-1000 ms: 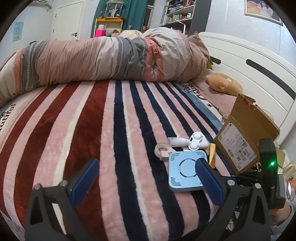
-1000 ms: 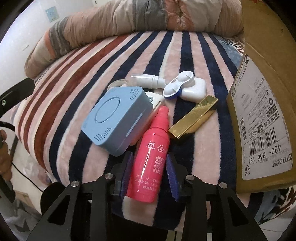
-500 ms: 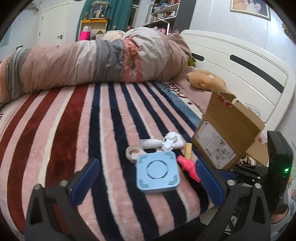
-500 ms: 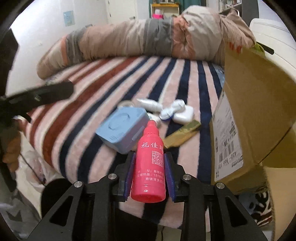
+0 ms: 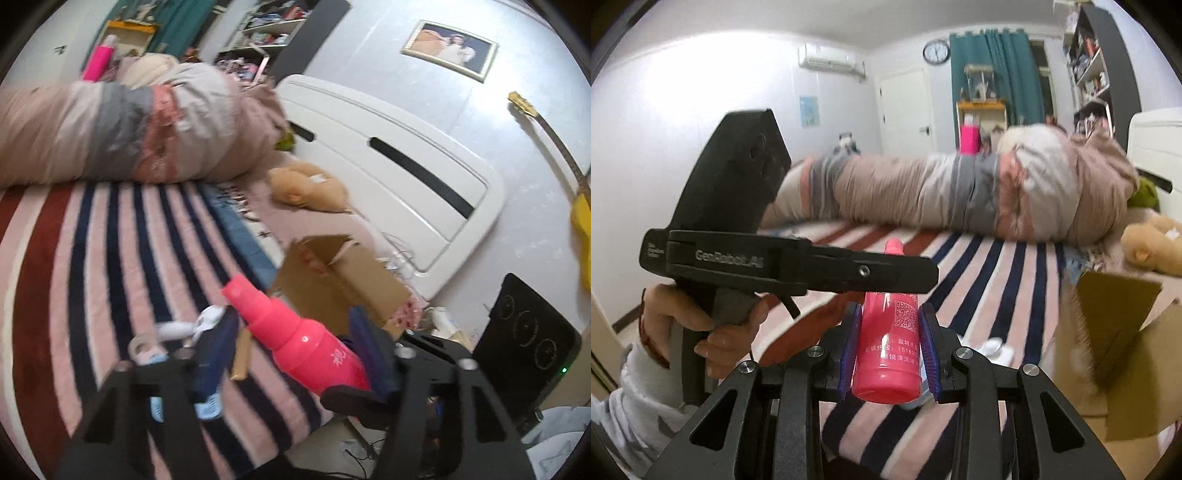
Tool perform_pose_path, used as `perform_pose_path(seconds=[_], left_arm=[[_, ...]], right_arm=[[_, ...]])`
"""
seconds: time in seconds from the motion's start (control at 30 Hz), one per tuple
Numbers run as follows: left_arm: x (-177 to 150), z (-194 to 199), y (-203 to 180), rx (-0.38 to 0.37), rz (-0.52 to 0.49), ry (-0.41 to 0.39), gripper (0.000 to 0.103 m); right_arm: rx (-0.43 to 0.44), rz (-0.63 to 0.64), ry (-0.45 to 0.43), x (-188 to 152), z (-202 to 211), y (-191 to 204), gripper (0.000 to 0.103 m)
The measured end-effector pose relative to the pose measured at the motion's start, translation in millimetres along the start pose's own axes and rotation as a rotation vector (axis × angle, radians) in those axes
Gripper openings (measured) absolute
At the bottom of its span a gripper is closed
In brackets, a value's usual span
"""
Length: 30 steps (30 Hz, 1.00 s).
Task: Organize rigid objects
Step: 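Carry the pink spray bottle into the cardboard box and open the right gripper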
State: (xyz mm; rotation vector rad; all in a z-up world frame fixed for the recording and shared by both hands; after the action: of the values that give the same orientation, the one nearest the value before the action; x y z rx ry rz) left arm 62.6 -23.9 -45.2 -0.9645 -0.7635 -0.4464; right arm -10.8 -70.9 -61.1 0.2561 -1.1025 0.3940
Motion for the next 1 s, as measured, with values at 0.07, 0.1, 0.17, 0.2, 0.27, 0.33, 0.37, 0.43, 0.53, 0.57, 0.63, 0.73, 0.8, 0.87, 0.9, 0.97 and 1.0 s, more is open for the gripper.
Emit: perform_pose_path(seconds=[0.07,0.1,0.17,0.2,0.27,0.33,0.37,0.43,0.53,0.57,0.63,0.73,0.8,0.87,0.9,0.97,1.0], left_arm=[[9.4,-6.0,-13.7,0.011,-0.024,-0.007,0.042],[15.5,-10.5,-23.3,0.024,-0.05,-0.01,0.039],[27.4,-22.0,-41.9,0.042,-0.106,-0.019,0.034],[34.2,-32.5,-52.9,0.045,-0.133,-0.011,0.033],[42.3,-51.0,-68.4,0.049,-0.172,0.008,0.033],[48.4,-76.1,-83.8,0.045,-0.202,0.038,0.033],[49.0,-90.4,-88.6,0.043,-0.21,0.055,0.033],[47.9,-118.2,-96.1,0.044,-0.236,0.091,0.033],[46.0,-156.0,-106.2,0.038,-0.267,0.155,0.026],[43.6,-167.1,-106.7,0.035,-0.271,0.177,0.023],[37.2,-192.3,-105.0,0.042,-0.271,0.234,0.023],[27.9,-220.0,-95.8,0.061,-0.264,0.296,0.022],[20.9,-231.3,-87.6,0.071,-0.254,0.331,0.022],[14.6,-237.5,-81.8,0.073,-0.242,0.361,0.023],[12.4,-240.0,-80.4,0.081,-0.242,0.37,0.031],[12.4,-239.0,-79.5,0.1,-0.247,0.367,0.05],[14.8,-232.2,-78.3,0.115,-0.253,0.349,0.059]], right_arm=[[-0.001,-0.012,-0.028,6.1,6.5,-12.6,0.027],[-0.003,-0.021,-0.042,8.3,10.4,-20.7,0.027],[-0.016,-0.029,-0.058,12.3,15.9,-36.9,0.027],[-0.025,-0.034,-0.065,13.1,19.4,-45.4,0.027],[-0.045,-0.062,-0.085,15.0,29.6,-69.4,0.027],[-0.068,-0.087,-0.086,15.1,38.3,-94.6,0.027],[-0.078,-0.1,-0.082,14.0,40.8,-106.5,0.027],[-0.1,-0.123,-0.066,10.1,44.7,-129.4,0.027],[-0.158,-0.149,-0.003,-2.8,44.7,-164.4,0.027],[-0.178,-0.152,0.024,-8.5,41.8,-174.2,0.027],[-0.209,-0.159,0.082,-22.6,36.5,-190.6,0.027],[-0.244,-0.163,0.166,-41.2,21.6,-211.2,0.027],[-0.267,-0.156,0.225,-51.9,12.4,-219.4,0.027],[-0.283,-0.155,0.27,-61.5,8.9,-221.8,0.027],[-0.294,-0.151,0.292,-65.4,6.5,-223.6,0.027],[-0.328,-0.134,0.324,-71.7,4.8,-223.5,0.028],[-0.339,-0.13,0.334,-73.5,5.2,-223.6,0.033]])
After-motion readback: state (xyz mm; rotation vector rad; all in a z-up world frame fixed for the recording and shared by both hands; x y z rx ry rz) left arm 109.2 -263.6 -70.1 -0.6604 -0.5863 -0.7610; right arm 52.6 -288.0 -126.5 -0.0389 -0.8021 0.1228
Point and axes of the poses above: each gripper's, at about its wrist camera, not at the fingertips, and z roughly against the way its jaws point, y to its left, x to its top, the point moved 8 cm from there along -z, roughly the way its jaws point, and after that the axes turned 12 degrees about -x, right-handed, at the moved point
